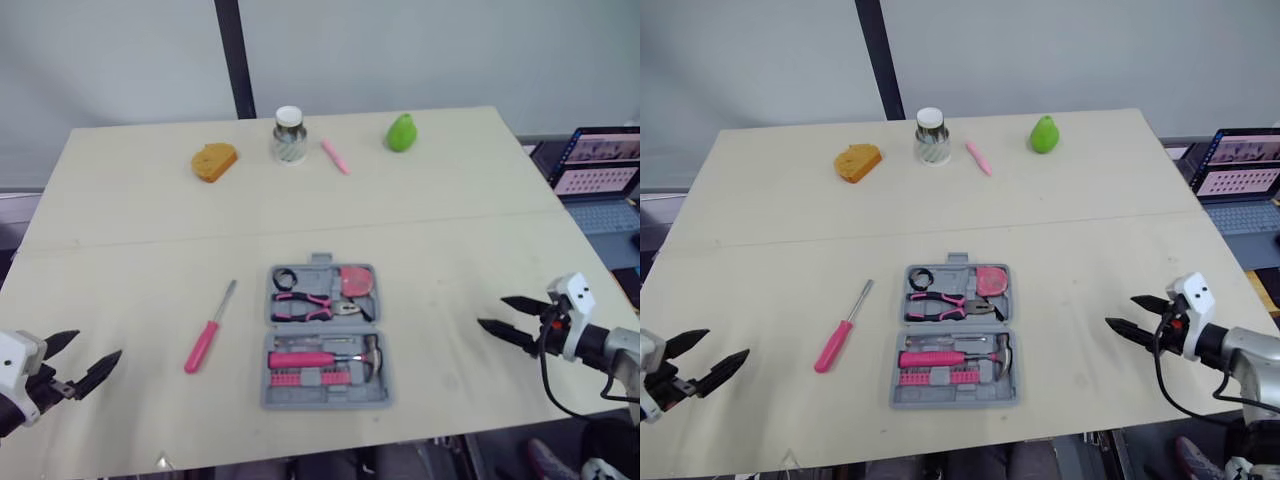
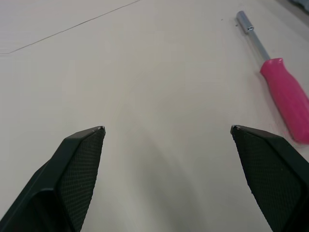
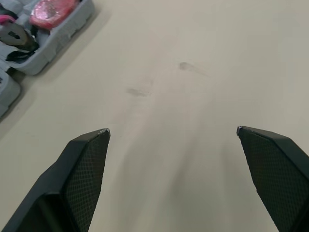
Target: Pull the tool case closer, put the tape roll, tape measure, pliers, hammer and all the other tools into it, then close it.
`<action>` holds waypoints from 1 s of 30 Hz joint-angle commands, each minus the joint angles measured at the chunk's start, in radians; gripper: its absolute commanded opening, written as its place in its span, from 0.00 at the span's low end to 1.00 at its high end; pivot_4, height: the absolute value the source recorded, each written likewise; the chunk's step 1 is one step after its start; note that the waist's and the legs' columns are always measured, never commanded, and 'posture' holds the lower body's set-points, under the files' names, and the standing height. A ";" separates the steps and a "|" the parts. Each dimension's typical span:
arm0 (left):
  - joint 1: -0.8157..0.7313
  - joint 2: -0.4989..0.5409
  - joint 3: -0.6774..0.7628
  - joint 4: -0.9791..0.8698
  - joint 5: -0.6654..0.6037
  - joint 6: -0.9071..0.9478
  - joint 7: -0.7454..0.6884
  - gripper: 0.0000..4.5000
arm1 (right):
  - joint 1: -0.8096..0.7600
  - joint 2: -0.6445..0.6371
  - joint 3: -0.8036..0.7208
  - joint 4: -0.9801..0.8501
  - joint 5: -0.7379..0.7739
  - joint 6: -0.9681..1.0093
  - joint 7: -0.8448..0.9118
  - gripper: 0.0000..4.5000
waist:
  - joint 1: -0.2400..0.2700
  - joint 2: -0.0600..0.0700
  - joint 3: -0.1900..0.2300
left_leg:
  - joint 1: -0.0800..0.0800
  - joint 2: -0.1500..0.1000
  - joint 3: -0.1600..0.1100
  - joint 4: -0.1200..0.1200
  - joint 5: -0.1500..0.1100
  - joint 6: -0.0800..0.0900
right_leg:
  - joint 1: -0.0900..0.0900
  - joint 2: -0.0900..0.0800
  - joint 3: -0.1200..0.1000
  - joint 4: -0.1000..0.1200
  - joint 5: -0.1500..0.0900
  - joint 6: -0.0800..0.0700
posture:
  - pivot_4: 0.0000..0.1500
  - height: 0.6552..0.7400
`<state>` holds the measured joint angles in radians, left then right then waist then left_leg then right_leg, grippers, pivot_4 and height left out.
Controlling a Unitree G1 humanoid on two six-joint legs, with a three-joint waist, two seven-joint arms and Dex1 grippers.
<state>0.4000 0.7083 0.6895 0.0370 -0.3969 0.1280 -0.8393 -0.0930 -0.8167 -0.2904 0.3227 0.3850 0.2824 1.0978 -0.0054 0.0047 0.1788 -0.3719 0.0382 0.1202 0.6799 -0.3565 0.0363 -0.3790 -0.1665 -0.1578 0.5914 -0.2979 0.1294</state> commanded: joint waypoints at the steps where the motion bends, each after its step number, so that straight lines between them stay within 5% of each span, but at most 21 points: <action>1: -0.016 0.018 0.015 0.017 0.006 -0.038 0.000 1.00 | -0.026 -0.009 -0.023 0.042 -0.020 -0.078 -0.017 0.99 | 0.000 0.001 0.001 | 0.000 0.000 0.000 0.000 0.000 0.000 | -0.001 -0.001 0.000 0.000 0.000 0.000 | 1.00 1.00; 22: -0.057 0.000 -0.057 -0.015 0.020 -0.050 0.022 1.00 | -0.057 -0.001 0.008 0.106 -0.034 -0.102 0.003 0.99 | -0.011 0.003 0.004 | 0.000 -0.003 -0.005 0.000 0.003 0.001 | 0.004 -0.003 -0.005 0.003 0.001 0.002 | 1.00 1.00; 27: -0.061 0.000 -0.065 -0.017 0.019 -0.050 0.025 1.00 | -0.054 -0.001 0.009 0.099 -0.034 -0.101 -0.001 0.99 | -0.046 0.005 0.008 | 0.002 -0.050 -0.069 -0.035 0.034 0.010 | 0.045 -0.046 -0.067 -0.007 -0.007 0.019 | 1.00 1.00; 30: -0.064 -0.001 -0.070 -0.016 0.019 -0.053 0.025 1.00 | -0.053 -0.004 0.012 0.099 -0.037 -0.103 0.001 0.99 | -0.018 0.003 0.010 | 0.000 -0.057 -0.076 -0.031 0.040 0.010 | 0.039 -0.048 -0.055 -0.001 -0.009 0.023 | 1.00 1.00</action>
<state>0.3307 0.7023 0.6078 0.0427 -0.3791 0.0887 -0.8199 -0.1472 -0.8135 -0.2751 0.4388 0.3511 0.1953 1.0950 -0.0235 0.0079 0.1892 -0.3726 -0.0191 0.0442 0.6501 -0.3159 0.0457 -0.3397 -0.2144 -0.2115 0.5899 -0.3073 0.1524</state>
